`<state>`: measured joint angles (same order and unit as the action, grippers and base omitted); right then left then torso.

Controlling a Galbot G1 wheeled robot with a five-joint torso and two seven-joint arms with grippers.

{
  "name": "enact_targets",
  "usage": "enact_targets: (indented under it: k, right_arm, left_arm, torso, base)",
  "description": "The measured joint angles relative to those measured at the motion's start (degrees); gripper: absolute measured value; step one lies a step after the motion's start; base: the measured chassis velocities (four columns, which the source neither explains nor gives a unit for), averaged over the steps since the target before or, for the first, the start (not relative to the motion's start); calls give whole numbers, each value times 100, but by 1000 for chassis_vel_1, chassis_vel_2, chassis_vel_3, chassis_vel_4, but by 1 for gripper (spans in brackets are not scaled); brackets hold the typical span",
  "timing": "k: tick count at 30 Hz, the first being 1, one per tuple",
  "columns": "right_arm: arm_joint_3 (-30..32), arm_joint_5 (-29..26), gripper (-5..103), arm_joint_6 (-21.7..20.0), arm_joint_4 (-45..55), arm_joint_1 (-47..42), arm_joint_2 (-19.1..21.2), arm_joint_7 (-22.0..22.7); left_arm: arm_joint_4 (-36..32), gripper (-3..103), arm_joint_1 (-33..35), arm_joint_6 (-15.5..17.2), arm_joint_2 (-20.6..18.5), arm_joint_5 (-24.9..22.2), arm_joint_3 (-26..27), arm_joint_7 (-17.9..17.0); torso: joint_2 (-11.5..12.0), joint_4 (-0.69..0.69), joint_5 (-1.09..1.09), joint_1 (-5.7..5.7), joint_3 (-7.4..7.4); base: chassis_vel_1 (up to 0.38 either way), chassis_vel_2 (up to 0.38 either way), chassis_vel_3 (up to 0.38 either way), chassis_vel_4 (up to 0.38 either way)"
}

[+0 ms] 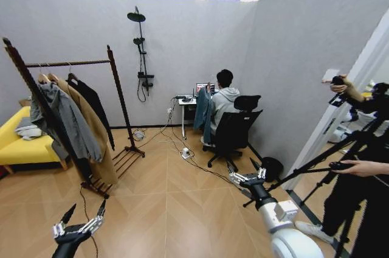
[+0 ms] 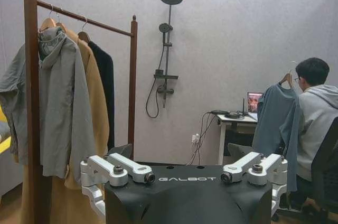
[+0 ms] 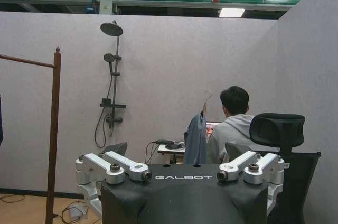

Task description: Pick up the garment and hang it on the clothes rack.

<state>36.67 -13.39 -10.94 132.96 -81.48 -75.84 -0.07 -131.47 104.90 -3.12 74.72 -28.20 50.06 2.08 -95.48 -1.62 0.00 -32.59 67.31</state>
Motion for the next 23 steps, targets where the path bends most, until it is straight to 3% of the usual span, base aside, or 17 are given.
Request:
enact_targets:
  k: [23]
  right_arm:
    - [-154, 192, 100, 210, -499, 238, -52, 151]
  left_arm:
    - [0, 100, 0, 0, 0, 0, 0, 0]
  torso:
    - [0, 0, 0, 0, 0]
  base:
    - [0, 0, 0, 0]
